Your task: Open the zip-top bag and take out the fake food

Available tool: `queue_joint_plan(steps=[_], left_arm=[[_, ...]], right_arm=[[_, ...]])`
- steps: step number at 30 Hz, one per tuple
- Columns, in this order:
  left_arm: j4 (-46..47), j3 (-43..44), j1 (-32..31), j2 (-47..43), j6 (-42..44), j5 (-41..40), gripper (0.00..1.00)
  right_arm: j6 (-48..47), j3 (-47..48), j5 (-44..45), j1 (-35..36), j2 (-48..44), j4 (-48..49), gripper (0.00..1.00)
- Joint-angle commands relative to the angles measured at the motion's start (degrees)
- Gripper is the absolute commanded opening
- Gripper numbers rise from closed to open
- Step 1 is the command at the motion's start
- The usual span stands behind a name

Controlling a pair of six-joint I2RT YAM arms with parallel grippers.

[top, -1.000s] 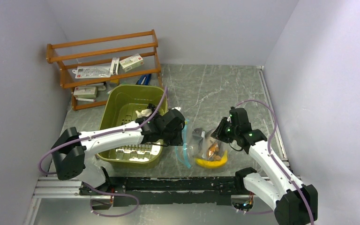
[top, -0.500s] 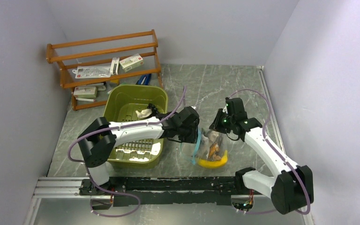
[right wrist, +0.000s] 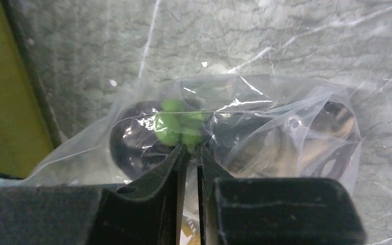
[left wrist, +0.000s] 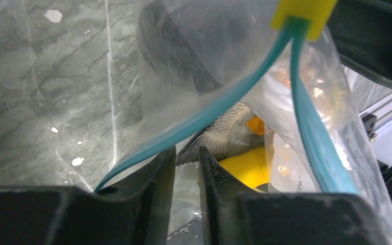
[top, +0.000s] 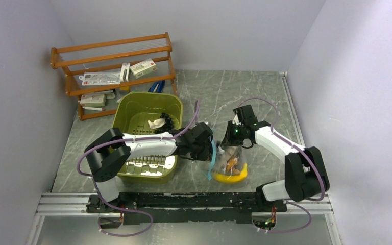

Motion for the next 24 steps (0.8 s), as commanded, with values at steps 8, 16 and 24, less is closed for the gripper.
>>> queue_joint_plan(steps=[8, 16, 24], left_arm=[[3.06, -2.04, 1.86, -1.73, 0.24, -5.09, 0.43], [6.71, -2.12, 1.99, -2.72, 0.74, -6.31, 0.62], [11.04, -4.09, 3.69, -2.33, 0.06, -3.46, 0.70]], right_arm=[[-0.80, 1.21, 5.29, 2.34, -1.83, -3.24, 0.14], [-0.91, 6.89, 3.23, 2.30, -0.17, -0.65, 0.17], [2.17, -3.76, 2.21, 4.57, 2.55, 2.79, 0.15]])
